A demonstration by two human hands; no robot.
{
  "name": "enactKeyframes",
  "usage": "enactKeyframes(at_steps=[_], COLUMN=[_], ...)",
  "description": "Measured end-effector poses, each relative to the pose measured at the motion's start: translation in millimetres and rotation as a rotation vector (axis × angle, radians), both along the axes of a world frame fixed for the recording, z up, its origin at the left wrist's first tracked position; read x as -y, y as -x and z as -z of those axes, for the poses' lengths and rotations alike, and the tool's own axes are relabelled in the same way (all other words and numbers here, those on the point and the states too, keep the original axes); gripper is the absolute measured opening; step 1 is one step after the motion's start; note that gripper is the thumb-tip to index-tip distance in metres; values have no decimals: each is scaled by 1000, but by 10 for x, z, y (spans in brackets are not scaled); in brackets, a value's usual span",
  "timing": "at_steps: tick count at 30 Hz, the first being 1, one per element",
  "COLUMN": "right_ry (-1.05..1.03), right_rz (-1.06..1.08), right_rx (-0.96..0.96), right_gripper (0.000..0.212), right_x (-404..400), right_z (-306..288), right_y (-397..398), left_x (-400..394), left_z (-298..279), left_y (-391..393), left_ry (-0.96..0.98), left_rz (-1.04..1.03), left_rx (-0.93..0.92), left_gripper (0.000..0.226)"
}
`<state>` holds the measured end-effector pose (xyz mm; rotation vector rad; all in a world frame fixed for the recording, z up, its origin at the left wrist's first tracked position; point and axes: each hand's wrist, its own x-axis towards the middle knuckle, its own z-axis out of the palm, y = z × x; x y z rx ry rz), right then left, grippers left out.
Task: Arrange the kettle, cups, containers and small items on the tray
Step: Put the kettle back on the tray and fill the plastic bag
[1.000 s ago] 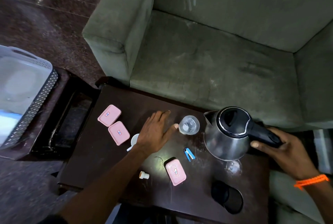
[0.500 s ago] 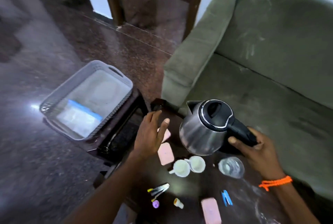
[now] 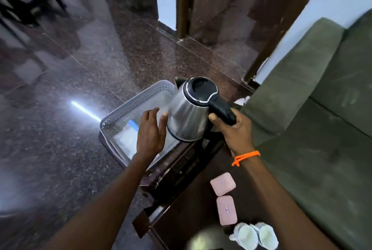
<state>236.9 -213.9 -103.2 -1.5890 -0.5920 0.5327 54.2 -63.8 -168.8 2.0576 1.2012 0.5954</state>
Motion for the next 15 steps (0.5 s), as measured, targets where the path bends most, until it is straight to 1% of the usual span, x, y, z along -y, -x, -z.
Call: enactKeyframes(at_steps=[2, 5, 7, 10, 13, 15], right_ry=[-8, 4, 12, 26, 48, 46], right_rz=[-7, -22, -44, -51, -36, -45], right_rx=[10, 46, 76, 69, 53, 56], right_gripper=[38, 40, 37, 35, 38, 32], right_x=[-334, -724, -922, -1118, -1220, -1240], right_z=[47, 126, 221, 458, 696, 772], right_y=[13, 38, 71, 134, 203, 247], left_x=[-175, -357, -419, -463, -483, -480], left_z=[21, 76, 139, 261, 399, 477], left_y=[55, 134, 195, 280, 351, 388], left_ry=[1, 13, 15, 17, 38, 49], left_rz=[-30, -55, -72, -84, -106, -123], left_rx=[6, 1, -2, -14, -26, -23], left_gripper=[56, 54, 54, 56, 58, 58])
